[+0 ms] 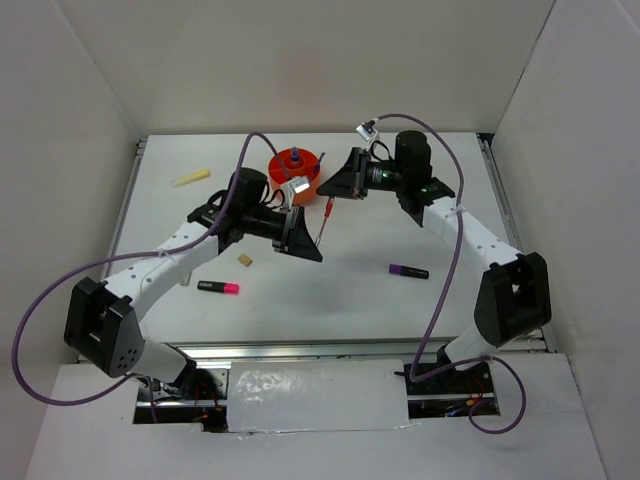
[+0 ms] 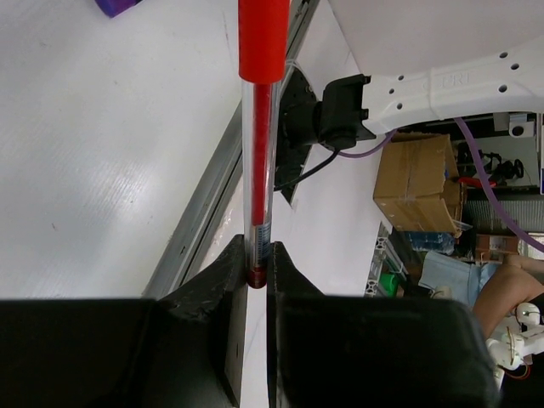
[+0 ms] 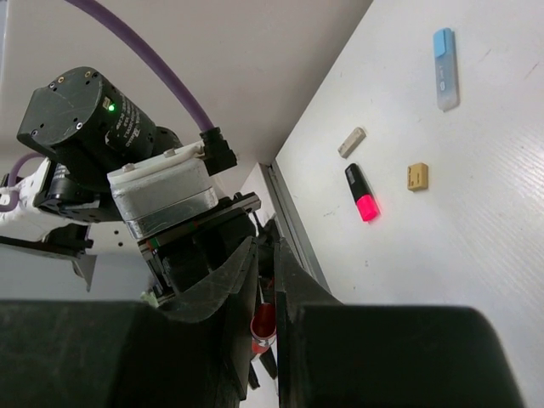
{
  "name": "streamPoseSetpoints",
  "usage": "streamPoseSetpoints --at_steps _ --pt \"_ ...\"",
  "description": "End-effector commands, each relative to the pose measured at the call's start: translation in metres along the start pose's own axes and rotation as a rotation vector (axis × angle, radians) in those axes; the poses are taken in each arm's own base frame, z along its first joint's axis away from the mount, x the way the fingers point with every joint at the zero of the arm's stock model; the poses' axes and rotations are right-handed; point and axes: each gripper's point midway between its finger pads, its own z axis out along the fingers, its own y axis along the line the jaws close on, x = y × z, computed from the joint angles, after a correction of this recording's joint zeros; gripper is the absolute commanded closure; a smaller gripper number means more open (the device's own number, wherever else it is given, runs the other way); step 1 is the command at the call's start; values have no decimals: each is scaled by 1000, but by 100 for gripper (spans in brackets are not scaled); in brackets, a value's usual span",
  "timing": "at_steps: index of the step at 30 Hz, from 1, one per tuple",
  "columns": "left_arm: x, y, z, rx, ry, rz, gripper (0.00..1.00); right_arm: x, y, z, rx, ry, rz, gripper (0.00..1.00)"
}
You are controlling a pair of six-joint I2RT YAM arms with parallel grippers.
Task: Sort the stationery into containers
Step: Close the pen cap on the pen.
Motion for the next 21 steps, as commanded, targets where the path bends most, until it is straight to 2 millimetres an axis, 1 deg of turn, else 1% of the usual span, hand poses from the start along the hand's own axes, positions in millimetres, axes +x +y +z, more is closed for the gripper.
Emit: streamPoseSetpoints --at_steps 1,7,21 --pt "-91 -31 -19 8 -281 296 100 67 17 12 -127 244 140 100" --pt "-95 -29 -20 -5 -287 316 100 70 12 14 -134 261 184 100" --pt "-107 -23 -28 -53 -309 349 100 85 14 19 -144 298 199 100"
